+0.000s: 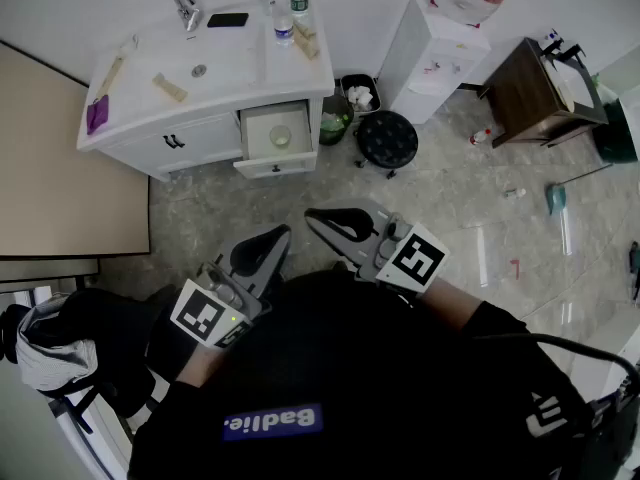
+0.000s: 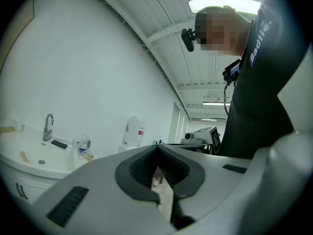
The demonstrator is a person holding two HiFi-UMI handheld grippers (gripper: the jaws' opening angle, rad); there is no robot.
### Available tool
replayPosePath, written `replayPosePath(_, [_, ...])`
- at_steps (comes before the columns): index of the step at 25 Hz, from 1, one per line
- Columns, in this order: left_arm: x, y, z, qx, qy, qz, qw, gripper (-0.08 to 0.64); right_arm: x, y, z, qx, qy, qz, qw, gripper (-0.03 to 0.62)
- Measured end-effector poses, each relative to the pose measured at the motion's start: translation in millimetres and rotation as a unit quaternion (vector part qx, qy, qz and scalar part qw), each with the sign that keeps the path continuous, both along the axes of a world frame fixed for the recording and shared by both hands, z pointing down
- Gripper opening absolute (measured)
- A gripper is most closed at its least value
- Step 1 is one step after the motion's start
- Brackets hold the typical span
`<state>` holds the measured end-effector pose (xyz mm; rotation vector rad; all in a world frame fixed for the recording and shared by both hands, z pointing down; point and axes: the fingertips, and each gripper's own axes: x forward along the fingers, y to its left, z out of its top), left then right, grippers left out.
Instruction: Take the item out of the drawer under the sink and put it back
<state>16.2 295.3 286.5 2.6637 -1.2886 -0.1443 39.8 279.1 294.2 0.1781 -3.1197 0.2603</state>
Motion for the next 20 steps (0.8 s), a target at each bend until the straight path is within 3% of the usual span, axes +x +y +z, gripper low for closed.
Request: replayPosePath(20, [61.2, 10.8, 3.2, -0.006, -0.012, -0.025, 0.9996, 0.006, 59.0, 10.2, 2.9, -0.006, -0.002, -0.028, 1.000, 0.001])
